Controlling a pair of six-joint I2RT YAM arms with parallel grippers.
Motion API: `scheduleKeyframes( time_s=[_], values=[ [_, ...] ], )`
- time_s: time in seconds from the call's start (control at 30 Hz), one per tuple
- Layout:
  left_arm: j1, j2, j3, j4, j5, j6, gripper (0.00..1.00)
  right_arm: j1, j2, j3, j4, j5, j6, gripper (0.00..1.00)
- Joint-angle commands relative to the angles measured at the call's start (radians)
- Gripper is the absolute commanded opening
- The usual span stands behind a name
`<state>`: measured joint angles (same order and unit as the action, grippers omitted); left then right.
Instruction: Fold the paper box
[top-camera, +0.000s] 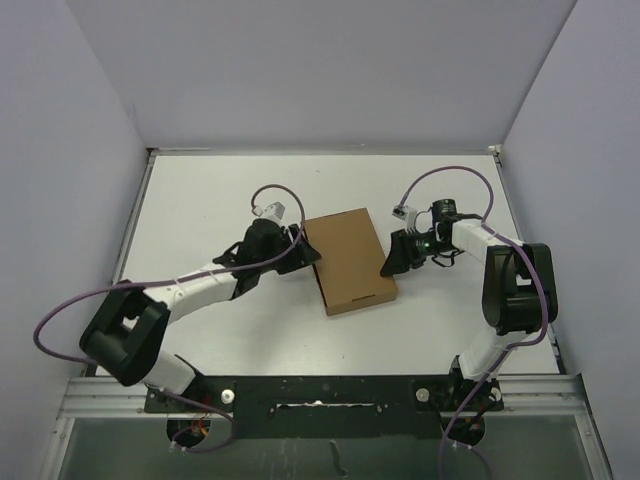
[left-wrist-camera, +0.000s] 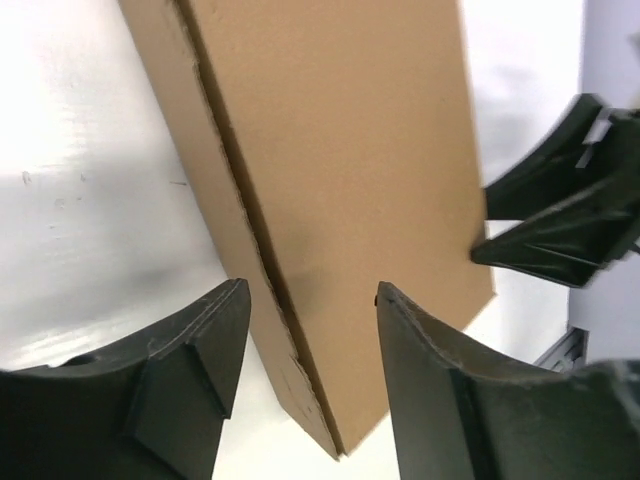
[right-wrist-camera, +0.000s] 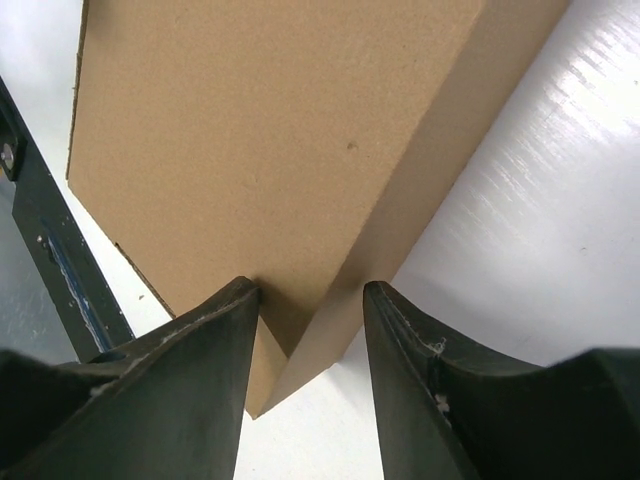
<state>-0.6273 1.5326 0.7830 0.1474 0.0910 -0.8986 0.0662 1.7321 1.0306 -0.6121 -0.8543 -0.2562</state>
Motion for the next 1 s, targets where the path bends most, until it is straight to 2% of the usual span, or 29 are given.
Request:
scheduleKeyframes(
  time_s=[0.0, 0.17, 0.3, 0.37, 0.57, 0.67, 0.8, 0.97],
  values=[
    [0.009, -0.236, -0.036, 0.036, -0.04, 0.159, 0.55, -0.019, 0.022, 0.008, 0.002, 0.019, -0.05, 0.49],
    [0.01, -0.434, -0.156, 0.017, -0.103, 0.259, 0.73, -0.044, -0.007, 0.009, 0.003, -0.042, -0.051, 0.56],
    [0.016, -0.557, -0.28, 0.062, -0.102, 0.221, 0.92, -0.072, -0.032, 0.02, -0.005, -0.084, -0.058, 0.58],
    [0.02, -0.592, -0.318, 0.07, -0.076, 0.182, 0.96, -0.085, -0.05, 0.03, -0.012, -0.101, -0.068, 0.59],
    [0.022, -0.647, -0.397, 0.099, -0.051, 0.108, 0.98, -0.102, -0.072, 0.07, -0.045, -0.153, -0.098, 0.59],
    [0.022, -0.659, -0.46, 0.169, -0.041, 0.06, 0.98, -0.109, -0.035, 0.115, -0.077, -0.182, -0.109, 0.59],
    [0.023, -0.63, -0.517, 0.266, -0.025, 0.001, 0.98, -0.107, 0.031, 0.173, -0.099, -0.221, -0.095, 0.58],
    [0.021, -0.575, -0.519, 0.313, -0.016, -0.022, 0.97, -0.102, 0.114, 0.222, -0.12, -0.265, -0.073, 0.57]
  ],
)
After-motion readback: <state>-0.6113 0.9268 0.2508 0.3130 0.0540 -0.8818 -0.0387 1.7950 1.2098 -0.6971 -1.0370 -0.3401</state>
